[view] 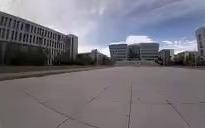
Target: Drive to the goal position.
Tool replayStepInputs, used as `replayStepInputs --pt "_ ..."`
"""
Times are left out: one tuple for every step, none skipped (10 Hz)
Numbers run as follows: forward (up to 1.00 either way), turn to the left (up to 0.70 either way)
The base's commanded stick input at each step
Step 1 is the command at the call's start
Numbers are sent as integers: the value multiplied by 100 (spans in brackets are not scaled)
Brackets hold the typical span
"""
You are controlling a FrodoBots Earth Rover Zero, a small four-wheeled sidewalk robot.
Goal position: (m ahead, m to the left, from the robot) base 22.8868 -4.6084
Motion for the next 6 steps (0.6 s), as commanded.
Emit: replayStepInputs --pt "4 0" --pt "4 0" --pt "4 0" --pt "4 0" --pt "4 0" --pt "4 0"
